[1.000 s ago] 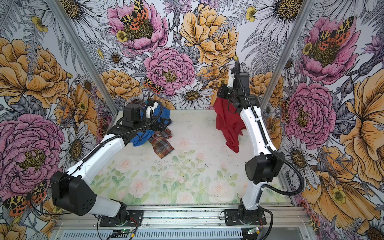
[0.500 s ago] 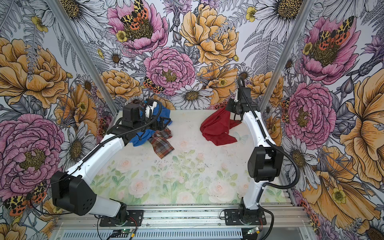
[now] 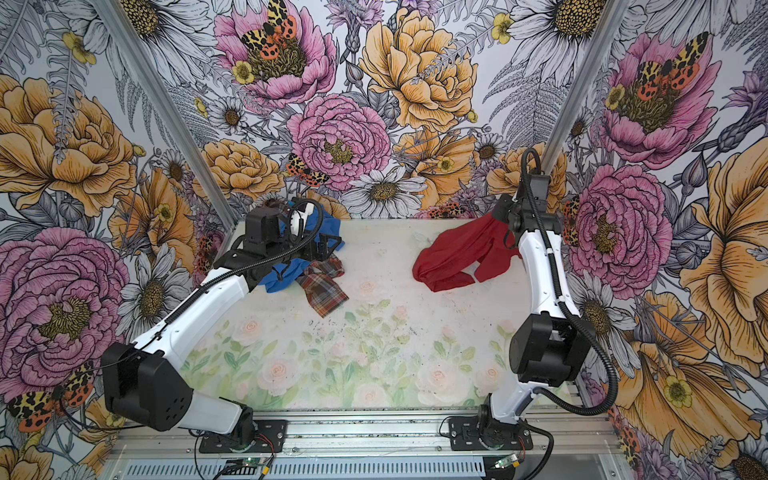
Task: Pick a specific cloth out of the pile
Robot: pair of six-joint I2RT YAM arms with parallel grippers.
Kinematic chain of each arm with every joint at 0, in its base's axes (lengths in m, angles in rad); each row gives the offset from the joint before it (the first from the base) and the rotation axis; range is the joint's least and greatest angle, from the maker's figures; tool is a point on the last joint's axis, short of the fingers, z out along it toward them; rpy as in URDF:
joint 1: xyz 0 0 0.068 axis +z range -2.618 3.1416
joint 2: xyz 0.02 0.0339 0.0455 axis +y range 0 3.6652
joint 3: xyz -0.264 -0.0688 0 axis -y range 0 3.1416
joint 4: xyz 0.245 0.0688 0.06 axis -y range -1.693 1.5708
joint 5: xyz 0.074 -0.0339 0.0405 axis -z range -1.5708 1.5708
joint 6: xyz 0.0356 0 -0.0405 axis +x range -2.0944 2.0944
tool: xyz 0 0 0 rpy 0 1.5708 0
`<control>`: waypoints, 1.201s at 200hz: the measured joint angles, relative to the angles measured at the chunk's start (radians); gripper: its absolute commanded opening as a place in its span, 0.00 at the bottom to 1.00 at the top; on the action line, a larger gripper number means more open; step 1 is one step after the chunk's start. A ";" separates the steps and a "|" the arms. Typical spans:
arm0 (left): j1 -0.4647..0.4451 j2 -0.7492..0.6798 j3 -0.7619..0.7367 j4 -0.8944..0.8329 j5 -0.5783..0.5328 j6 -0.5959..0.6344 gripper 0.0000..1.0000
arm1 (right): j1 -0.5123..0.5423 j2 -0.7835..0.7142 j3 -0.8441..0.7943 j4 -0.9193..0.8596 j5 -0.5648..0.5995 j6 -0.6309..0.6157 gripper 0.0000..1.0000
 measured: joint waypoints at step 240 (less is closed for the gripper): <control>0.005 0.025 0.002 0.002 0.080 -0.002 0.99 | 0.140 0.372 -0.118 0.091 -0.180 0.032 0.00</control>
